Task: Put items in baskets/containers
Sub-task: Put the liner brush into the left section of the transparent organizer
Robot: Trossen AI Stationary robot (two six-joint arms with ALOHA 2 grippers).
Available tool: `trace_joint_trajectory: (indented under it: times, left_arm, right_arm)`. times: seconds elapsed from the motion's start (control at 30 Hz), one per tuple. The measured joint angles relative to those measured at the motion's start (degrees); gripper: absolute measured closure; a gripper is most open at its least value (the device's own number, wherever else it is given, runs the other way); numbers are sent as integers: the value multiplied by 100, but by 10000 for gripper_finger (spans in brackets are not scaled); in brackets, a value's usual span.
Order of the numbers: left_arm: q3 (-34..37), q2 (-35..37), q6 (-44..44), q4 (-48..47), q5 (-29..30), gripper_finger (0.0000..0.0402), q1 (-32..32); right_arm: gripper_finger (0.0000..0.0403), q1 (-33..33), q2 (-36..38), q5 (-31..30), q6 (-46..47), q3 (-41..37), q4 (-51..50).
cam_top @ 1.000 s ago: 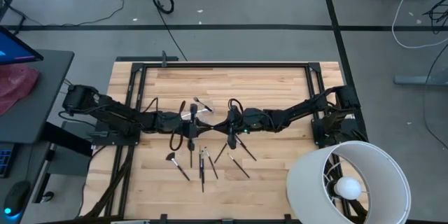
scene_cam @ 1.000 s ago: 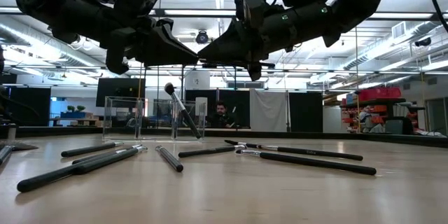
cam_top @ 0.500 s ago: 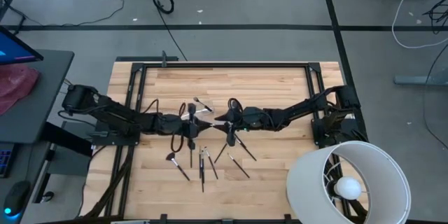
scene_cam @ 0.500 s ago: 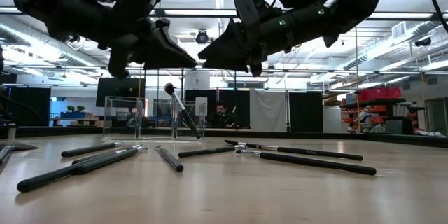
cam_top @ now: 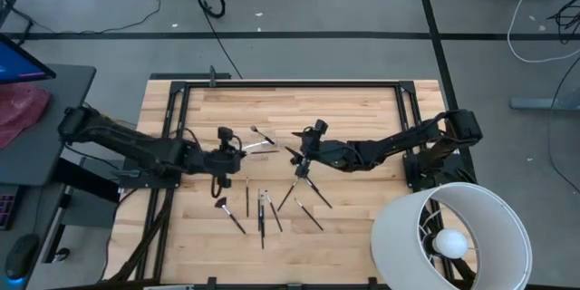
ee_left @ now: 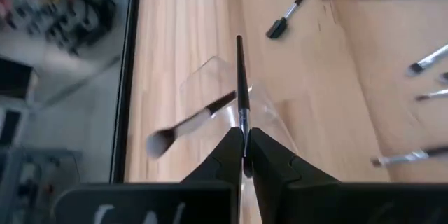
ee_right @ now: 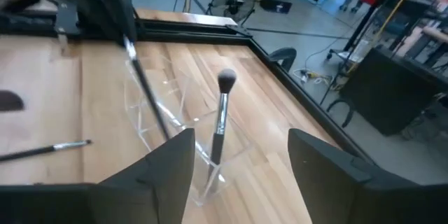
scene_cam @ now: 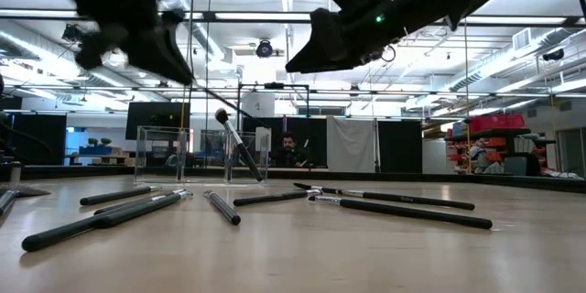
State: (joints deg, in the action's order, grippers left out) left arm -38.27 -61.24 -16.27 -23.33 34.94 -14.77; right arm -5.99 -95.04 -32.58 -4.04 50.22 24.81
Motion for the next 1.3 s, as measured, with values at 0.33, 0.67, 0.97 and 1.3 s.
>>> trace_joint_trajectory:
  times: [0.33, 0.67, 0.97, 1.3]
  left_arm:
    - [-2519, 58, 1319, -4041, -896, 383, 130]
    - [-2168, 51, 2731, -5299, -1855, 384, 231]
    - [-1509, 49, 2580, -4673, -1831, 382, 261]
    - [-1935, 49, 2154, -4552, -1788, 382, 254]
  right_arm:
    - [167, -29, 13, 1, 264, 1, -230]
    - [167, -29, 13, 61, 497, 0, -230]
    - [167, -27, 13, 627, 510, 0, -235]
    - [167, -21, 13, 962, 508, 0, -233]
